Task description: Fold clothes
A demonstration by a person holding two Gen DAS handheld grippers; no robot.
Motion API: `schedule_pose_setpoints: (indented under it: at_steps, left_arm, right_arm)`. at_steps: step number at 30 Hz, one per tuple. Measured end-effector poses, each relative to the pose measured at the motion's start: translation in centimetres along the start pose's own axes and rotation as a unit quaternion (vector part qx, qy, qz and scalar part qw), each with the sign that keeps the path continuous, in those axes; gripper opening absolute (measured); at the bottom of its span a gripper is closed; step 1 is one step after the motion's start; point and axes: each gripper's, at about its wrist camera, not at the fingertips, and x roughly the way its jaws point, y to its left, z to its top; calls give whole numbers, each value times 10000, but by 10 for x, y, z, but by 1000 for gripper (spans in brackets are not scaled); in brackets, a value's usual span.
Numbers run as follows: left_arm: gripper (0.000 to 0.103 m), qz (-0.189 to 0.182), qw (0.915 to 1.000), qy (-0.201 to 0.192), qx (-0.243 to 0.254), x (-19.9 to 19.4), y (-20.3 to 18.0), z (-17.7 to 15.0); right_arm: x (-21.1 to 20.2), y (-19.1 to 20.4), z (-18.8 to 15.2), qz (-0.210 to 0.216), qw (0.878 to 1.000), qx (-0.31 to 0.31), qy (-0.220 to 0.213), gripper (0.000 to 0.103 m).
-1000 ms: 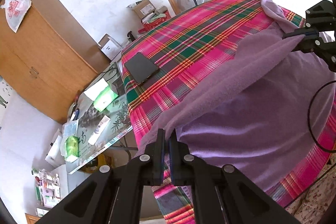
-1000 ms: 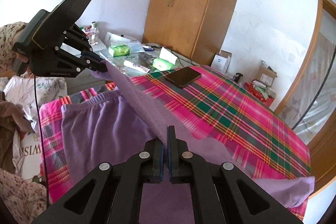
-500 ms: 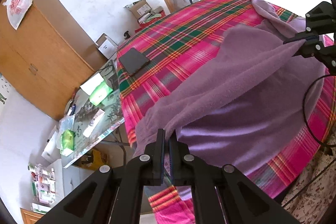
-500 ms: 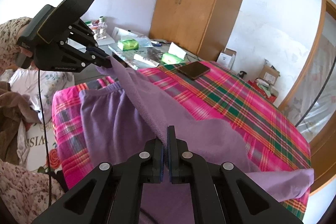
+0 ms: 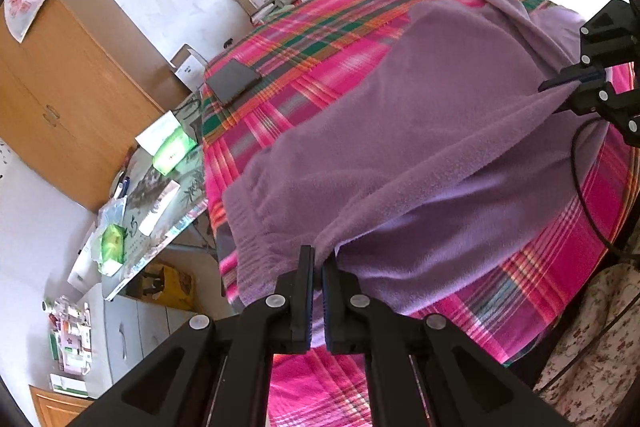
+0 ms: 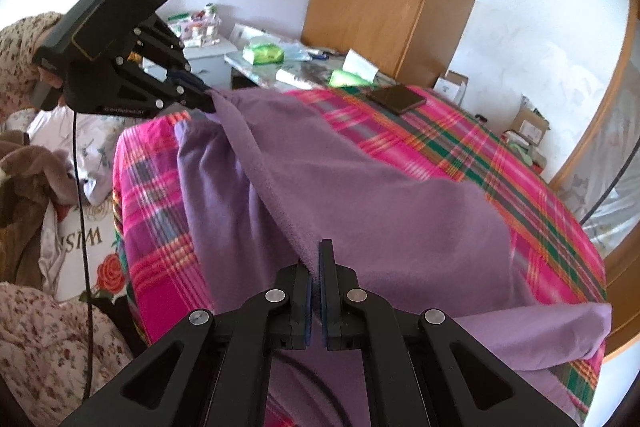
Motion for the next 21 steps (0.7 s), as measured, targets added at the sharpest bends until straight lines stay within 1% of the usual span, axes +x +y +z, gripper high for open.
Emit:
schedule_pose_setpoints:
  at_steps: [2,11,15,17,21]
  left_arm:
    - [4,10,9999,63,77,5,-5,-4]
    - [4,-104,9998,167,106,13,-10,-13]
    - [5,-157,9996,215,51,16,-10,-17]
    - [6,-188,9995,235,2,15,-10,-18]
    - [10,-205,9996,201,-77,10,-11,-24]
  right_arm:
    - [4,3,-4,42,9999,-33,91,3]
    - [17,12,-17,153,9989,-158,405,3]
    - [22,11,-19,245,9984,-91,505,3]
    - [24,11,-21,306,9979,-53,570,6]
    - [23,5,-22,460,9969,194,615,7]
